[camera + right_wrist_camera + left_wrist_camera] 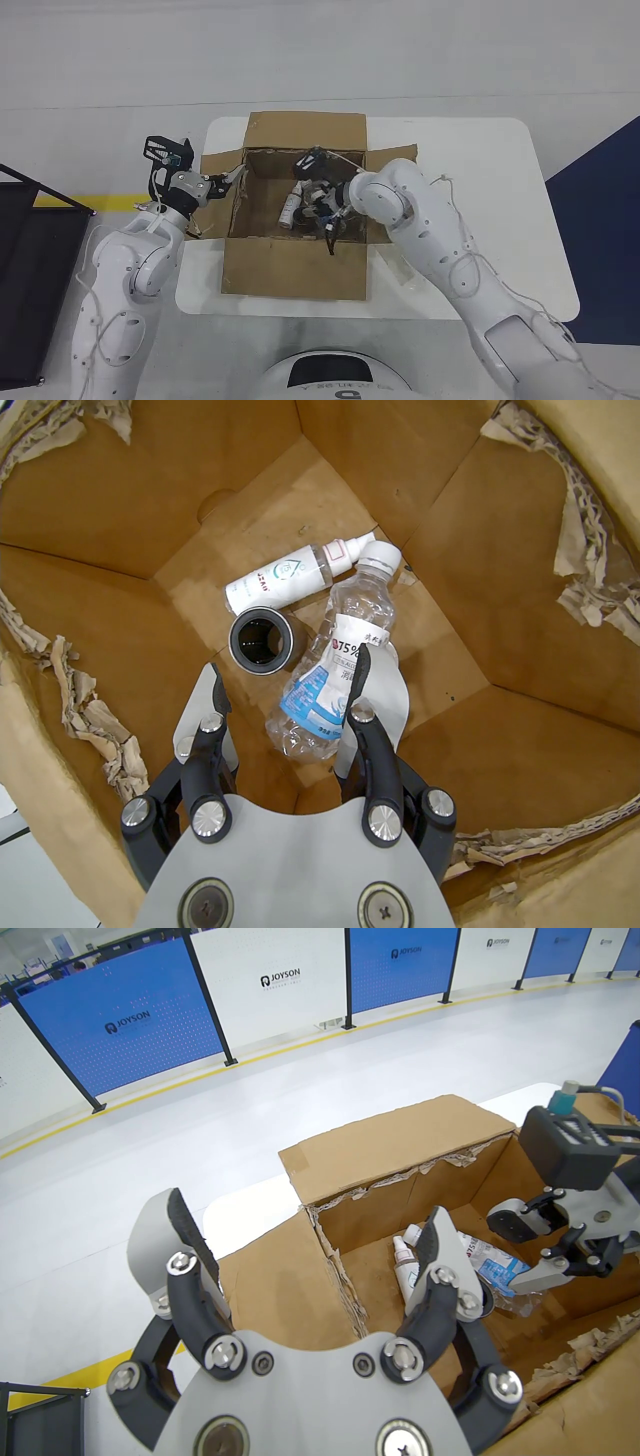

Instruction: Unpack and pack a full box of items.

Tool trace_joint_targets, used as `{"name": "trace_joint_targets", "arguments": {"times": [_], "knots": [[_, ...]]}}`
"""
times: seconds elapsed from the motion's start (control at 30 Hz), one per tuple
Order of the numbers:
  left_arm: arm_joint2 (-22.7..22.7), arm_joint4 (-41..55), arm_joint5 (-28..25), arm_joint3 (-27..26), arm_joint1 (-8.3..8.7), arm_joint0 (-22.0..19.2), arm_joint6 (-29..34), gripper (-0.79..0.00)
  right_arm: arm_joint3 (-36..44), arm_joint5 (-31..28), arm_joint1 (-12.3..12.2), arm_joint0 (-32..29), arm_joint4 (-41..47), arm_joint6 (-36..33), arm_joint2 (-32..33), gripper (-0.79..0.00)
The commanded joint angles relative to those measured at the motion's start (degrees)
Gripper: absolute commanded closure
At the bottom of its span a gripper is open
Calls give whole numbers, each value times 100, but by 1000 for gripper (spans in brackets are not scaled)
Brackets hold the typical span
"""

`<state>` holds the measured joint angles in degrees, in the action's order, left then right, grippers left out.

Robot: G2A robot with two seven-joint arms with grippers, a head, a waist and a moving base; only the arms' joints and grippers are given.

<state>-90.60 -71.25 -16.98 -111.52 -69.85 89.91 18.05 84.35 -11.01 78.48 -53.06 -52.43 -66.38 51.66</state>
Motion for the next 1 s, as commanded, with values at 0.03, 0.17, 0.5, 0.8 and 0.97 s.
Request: {"name": "trace_joint_targets", "arguments": {"times": [0.03,0.17,0.5,0.8,0.97], "knots": [[0,0,0,0,0,0,0,-785,-45,48,-8,-9,11,18,22,-520],[0,0,0,0,0,0,0,-785,-274,270,-4,35,-191,92,-17,-576],[0,0,0,0,0,0,0,-785,-1025,437,111,363,-193,120,-311,-483],[0,0,0,0,0,0,0,-785,-1561,688,269,760,-171,-139,-638,-379],[0,0,0,0,0,0,0,-785,-1930,703,417,974,-40,-139,-923,-369]]}}
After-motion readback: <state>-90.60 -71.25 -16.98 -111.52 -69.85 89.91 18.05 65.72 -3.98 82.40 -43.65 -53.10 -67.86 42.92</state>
